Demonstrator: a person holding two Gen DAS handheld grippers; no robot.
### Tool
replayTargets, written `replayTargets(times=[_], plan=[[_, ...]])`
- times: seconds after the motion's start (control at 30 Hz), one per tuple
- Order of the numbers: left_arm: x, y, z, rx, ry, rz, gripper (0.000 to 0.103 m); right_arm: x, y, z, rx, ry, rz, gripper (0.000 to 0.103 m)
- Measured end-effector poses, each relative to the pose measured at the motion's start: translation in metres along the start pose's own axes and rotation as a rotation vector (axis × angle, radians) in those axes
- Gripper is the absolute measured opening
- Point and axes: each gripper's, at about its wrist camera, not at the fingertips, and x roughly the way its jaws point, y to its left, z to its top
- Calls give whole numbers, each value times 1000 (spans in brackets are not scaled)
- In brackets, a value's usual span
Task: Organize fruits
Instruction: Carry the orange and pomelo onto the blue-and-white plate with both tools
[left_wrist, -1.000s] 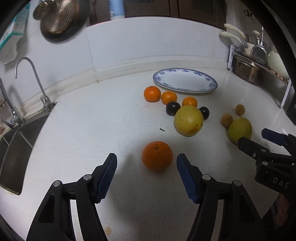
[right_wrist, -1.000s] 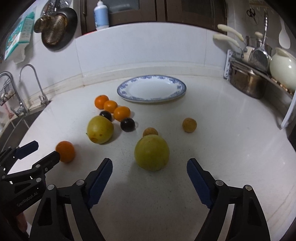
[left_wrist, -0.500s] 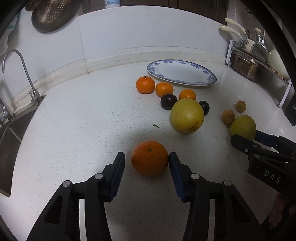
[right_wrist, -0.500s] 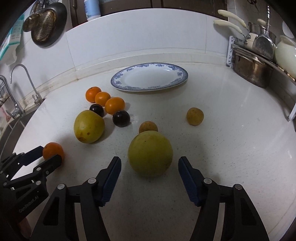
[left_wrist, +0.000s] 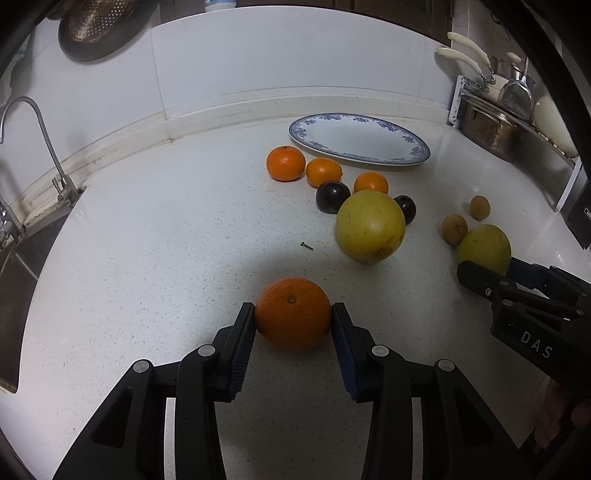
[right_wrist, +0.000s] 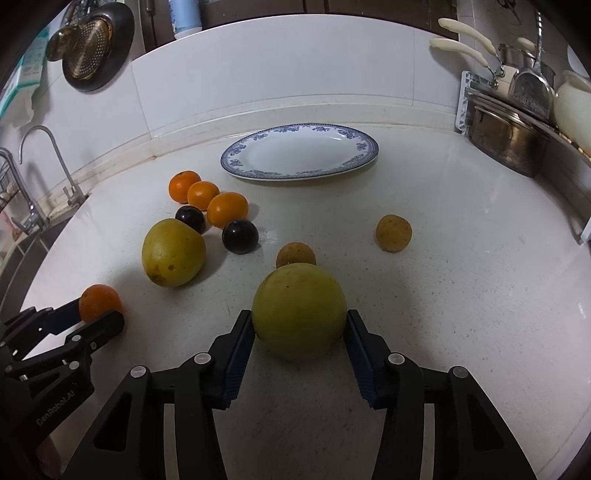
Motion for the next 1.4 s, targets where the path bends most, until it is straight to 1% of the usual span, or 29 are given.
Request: replayTargets(times=[0.13, 0.27, 0.43, 0.63, 0.8, 1.13, 1.3, 1.4], plan=[[-3, 1, 0, 3, -13, 0, 40, 0, -1, 0, 3, -3, 4, 50], [-10, 1, 3, 4, -27, -23, 40, -4, -1, 0, 6, -11, 16, 50], [-24, -1, 14, 25, -71, -40, 40, -15, 5, 4, -5, -26, 39, 50], [-40, 2, 33, 46, -130, -51, 40, -30, 12, 21, -28, -54, 56, 50], [-43, 6, 51, 58, -162, -60, 40, -38, 16, 39, -38, -79, 65, 50], [-31, 14, 94, 129, -203, -93, 40, -35, 28, 80, -72, -116, 55, 50], [-18, 16, 116, 164, -211, -134, 40, -30, 29, 101, -62, -127, 49, 50], [-8, 14, 130, 198, -205, -166, 40, -25, 31, 113, -70, -134, 15, 50]])
